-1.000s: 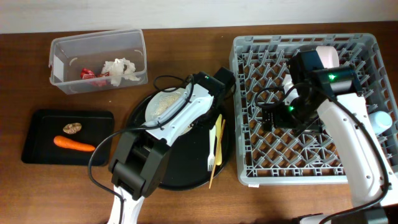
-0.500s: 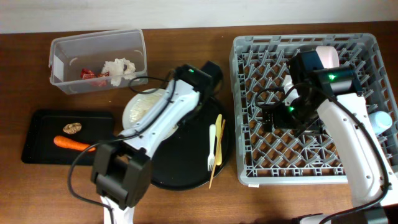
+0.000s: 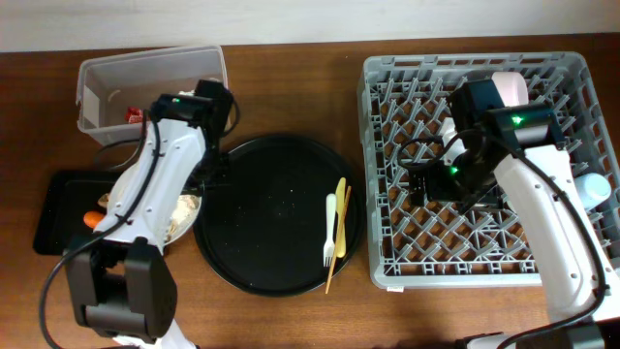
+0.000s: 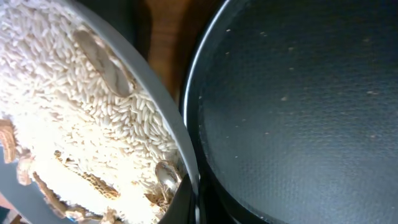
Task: Sort waste into correct bins and load items into the dishwasher rack
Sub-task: 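Lift the rice plate with the left gripper and tip the rice onto the black tray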
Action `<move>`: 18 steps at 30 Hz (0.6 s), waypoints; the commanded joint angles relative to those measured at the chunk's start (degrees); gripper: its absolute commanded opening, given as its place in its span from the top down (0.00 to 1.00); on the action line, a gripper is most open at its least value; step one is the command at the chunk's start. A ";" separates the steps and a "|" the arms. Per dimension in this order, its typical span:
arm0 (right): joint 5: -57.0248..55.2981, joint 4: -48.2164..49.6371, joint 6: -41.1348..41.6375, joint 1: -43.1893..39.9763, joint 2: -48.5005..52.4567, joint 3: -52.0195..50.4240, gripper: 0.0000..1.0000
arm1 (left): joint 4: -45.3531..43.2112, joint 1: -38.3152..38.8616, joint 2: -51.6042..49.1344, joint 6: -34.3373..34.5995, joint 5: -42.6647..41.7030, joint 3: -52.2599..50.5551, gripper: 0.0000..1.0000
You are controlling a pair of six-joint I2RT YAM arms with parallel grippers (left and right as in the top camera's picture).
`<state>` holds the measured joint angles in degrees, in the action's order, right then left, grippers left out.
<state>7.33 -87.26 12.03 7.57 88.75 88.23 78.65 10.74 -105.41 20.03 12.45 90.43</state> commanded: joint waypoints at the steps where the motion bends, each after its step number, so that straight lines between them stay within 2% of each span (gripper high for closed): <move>1: -0.57 -0.22 0.28 -0.11 -0.63 0.07 0.01 | -3.06 -4.04 2.32 -5.03 -5.05 -3.63 1.00; 4: -0.57 -0.22 0.28 -0.11 -0.63 0.07 0.01 | -8.22 -8.74 2.32 -12.72 -13.77 -6.19 1.00; 7: -0.57 -0.22 0.31 -0.11 -0.63 0.07 0.01 | -8.63 -16.61 2.32 -21.59 -26.97 -6.19 0.99; 11: -0.55 -0.22 0.33 -0.11 -0.63 0.07 0.01 | -7.32 -25.77 2.32 -27.47 -40.35 -6.19 1.00; 18: -0.55 -0.42 0.50 -0.11 -0.63 0.07 0.01 | -7.28 -28.17 8.20 -27.61 -43.12 -6.16 0.99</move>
<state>7.33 -87.44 12.03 7.57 88.75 88.23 71.46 -17.19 -101.12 -6.50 -27.90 84.51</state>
